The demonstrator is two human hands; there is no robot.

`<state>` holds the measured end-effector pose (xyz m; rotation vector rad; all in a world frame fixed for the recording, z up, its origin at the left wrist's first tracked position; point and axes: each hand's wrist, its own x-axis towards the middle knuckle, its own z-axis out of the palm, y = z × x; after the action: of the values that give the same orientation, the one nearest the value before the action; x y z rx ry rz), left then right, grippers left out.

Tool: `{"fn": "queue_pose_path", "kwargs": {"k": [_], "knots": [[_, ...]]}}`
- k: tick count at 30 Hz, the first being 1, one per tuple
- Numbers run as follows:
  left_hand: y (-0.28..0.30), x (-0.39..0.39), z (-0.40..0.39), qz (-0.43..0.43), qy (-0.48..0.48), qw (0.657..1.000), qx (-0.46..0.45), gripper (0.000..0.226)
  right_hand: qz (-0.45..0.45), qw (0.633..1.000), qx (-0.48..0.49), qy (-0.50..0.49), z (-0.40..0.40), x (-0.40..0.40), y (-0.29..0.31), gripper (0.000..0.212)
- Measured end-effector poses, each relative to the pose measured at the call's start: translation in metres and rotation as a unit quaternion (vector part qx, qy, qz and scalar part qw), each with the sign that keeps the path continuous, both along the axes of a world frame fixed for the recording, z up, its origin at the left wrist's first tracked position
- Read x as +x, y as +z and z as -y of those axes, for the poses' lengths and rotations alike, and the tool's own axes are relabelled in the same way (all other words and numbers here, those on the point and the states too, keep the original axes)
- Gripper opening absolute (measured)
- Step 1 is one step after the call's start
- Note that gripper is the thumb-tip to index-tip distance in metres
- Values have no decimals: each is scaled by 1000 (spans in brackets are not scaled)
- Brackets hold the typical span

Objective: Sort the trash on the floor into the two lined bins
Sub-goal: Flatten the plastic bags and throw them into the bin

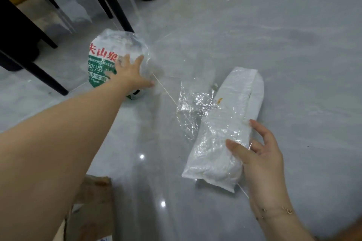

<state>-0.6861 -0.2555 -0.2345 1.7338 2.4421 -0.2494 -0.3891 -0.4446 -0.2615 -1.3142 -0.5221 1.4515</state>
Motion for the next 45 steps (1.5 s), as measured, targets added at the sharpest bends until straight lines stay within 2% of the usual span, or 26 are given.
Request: {"fn": "queue_pose_path", "kwargs": {"k": [2, 3, 6, 9, 13, 18, 20, 22, 25, 30, 33, 35, 37, 38, 40, 41, 42, 45], "knots": [[-25, -5, 4, 38, 6, 996, -75, 107, 2, 1000, -3, -3, -2, -1, -1, 61], [-38, -5, 8, 41, 0, 995, -91, 102, 3, 1000, -7, -5, -3, -2, -1, 61], [-53, -2, 17, 30, -12, 997, -64, 74, 1, 1000, -12, -9, -5, -2, -3, 61], [-50, 3, 27, 35, -64, 996, -46, 59, 1, 1000, -8, -20, -6, 2, -4, 60], [-55, 47, 64, 76, -145, 986, -20, 53, 28, 999, -21, -21, -7, 3, -11, 62], [-57, 99, 115, 74, -200, 977, -26, 59, 66, 997, -41, 28, -10, 19, -9, 66], [-61, 105, 130, 93, -176, 979, -41, 54, 98, 992, -46, 64, -4, 26, -3, 66], [-64, 108, 147, 118, -146, 981, -51, 50, 182, 977, -35, 108, 9, 33, 5, 66], [-61, 115, 180, 123, -165, 975, -78, 45, 263, 951, -29, 160, 32, 42, 16, 65], [-52, 119, 241, 177, -145, 970, -78, 38, 245, 955, 3, 169, 73, 52, 43, 65], [-24, 126, 274, 228, -149, 962, 20, 38, 198, 973, 16, 121, 97, 57, 62, 73], [3, 131, 297, 296, -125, 941, 108, 42, 138, 986, 18, 92, 115, 55, 76, 73], [30, 137, 322, 356, -72, 920, 150, 35, 68, 993, 25, 88, 128, 50, 85, 56], [43, 140, 335, 409, -40, 899, 150, 29, 55, 994, 31, 93, 134, 47, 88, 48], [71, 142, 366, 553, 41, 824, 120, 22, 54, 990, 56, 116, 148, 38, 95, 37], [80, 141, 376, 607, 74, 785, 97, 21, 57, 988, 68, 123, 151, 36, 97, 33], [88, 136, 392, 635, 94, 762, 88, 22, 62, 985, 84, 136, 159, 31, 101, 29], [90, 117, 430, 653, 88, 747, 86, 30, 67, 977, 120, 165, 176, 17, 108, 23]]}}
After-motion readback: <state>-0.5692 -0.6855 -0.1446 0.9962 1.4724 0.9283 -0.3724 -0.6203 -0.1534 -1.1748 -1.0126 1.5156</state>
